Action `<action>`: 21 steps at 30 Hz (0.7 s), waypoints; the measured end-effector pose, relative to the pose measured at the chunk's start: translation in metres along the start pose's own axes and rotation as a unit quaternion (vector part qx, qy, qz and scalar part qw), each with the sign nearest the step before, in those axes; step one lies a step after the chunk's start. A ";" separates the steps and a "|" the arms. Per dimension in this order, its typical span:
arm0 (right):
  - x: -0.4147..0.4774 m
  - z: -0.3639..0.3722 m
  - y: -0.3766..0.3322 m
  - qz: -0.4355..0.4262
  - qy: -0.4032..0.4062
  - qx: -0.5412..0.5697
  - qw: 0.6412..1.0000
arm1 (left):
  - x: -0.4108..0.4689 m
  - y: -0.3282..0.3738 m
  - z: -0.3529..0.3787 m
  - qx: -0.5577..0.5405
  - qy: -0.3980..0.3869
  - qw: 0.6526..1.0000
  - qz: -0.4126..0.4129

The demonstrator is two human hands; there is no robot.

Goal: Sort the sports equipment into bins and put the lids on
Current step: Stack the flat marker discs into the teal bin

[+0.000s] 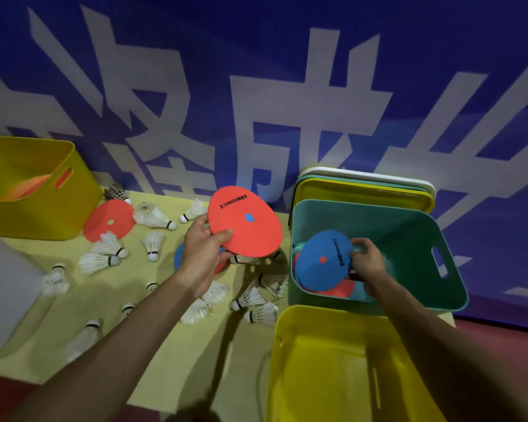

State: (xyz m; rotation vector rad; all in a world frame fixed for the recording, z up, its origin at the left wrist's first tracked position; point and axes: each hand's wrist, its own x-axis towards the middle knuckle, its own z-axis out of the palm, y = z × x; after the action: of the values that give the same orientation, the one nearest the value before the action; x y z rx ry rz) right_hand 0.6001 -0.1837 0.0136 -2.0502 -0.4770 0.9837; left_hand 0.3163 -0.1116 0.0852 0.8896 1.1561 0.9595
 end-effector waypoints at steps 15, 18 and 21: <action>-0.027 0.003 -0.037 -0.076 -0.165 -0.014 0.983 | -0.002 0.003 0.040 0.007 -0.058 0.998 -0.002; -0.050 0.002 -0.061 -0.111 -0.219 0.122 0.962 | -0.002 0.000 0.052 0.040 -0.094 0.995 -0.008; -0.051 -0.013 -0.067 -0.145 -0.172 0.148 0.963 | -0.001 0.001 0.062 0.079 -0.116 0.990 -0.007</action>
State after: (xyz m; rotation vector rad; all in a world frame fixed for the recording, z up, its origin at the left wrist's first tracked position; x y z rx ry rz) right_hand 0.5783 -0.1805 0.0964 -1.4986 -0.7411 1.1567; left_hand 0.3767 -0.1170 0.0973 1.0886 1.0461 0.7370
